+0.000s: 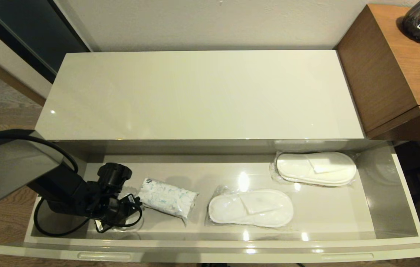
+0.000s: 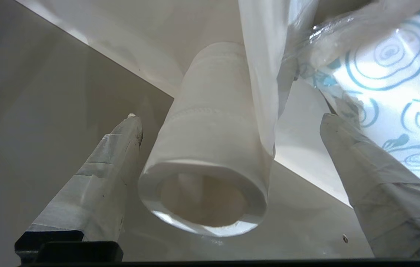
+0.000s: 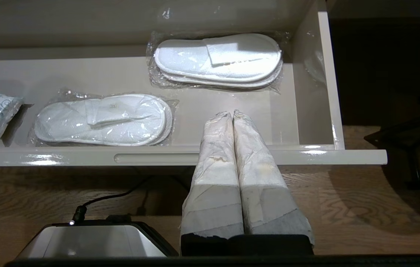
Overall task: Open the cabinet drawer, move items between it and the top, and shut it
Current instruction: Take out the tissue from the drawer
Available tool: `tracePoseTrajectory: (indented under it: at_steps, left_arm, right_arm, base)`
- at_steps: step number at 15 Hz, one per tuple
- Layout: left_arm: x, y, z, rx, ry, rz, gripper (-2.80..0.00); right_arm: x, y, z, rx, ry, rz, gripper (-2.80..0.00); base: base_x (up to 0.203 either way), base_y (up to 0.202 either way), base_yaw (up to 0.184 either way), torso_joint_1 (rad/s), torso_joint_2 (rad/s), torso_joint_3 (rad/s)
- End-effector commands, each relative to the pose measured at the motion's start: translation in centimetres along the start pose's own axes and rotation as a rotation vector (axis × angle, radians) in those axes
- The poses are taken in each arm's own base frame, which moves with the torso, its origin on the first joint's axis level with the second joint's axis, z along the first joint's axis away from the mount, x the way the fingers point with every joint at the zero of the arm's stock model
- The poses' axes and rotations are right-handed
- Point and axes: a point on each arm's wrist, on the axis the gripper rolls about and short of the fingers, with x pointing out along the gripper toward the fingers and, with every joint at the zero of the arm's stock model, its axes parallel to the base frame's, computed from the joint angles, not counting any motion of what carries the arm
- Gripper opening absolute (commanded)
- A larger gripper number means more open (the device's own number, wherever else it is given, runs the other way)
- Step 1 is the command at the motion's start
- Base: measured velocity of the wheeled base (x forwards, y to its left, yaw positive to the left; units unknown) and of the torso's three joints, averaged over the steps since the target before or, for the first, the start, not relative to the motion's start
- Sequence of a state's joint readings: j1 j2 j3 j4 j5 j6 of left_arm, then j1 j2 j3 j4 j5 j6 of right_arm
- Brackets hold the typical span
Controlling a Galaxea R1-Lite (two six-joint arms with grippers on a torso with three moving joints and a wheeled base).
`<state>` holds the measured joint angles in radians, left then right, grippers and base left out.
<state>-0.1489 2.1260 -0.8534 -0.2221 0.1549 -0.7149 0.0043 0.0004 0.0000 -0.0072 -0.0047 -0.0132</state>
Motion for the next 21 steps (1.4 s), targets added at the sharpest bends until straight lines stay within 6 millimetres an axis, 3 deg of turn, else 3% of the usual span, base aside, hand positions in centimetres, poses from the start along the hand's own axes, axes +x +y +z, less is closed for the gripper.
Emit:
tracePoseTrajectory:
  at_steps: [1, 9, 10, 21]
  left_arm:
    - [0.11, 0.06, -0.09, -0.005, 0.005, 0.004, 0.00]
    - [0.45, 0.42, -0.59, -0.053, 0.043, 0.036, 0.00]
    - [0.45, 0.39, -0.56, -0.051, 0.042, 0.035, -2.80]
    - [0.52, 0.43, -0.66, -0.071, 0.059, 0.037, -2.80]
  right_arm:
    - [-0.01, 0.00, 0.00, -0.001, -0.002, 0.000, -2.80]
    - [0.00, 0.00, -0.04, -0.001, -0.001, 0.000, -2.80]
    - [0.00, 0.00, -0.04, -0.001, -0.001, 0.000, -2.80]
    - [0.00, 0.00, 0.00, -0.001, -0.001, 0.000, -2.80]
  base:
    - [0.000, 0.000, 0.000, 0.000, 0.00, 0.000]
    - [0.000, 0.000, 0.000, 0.000, 0.00, 0.000]
    - [0.000, 0.000, 0.000, 0.000, 0.00, 0.000]
    - [0.000, 0.000, 0.000, 0.000, 0.00, 0.000]
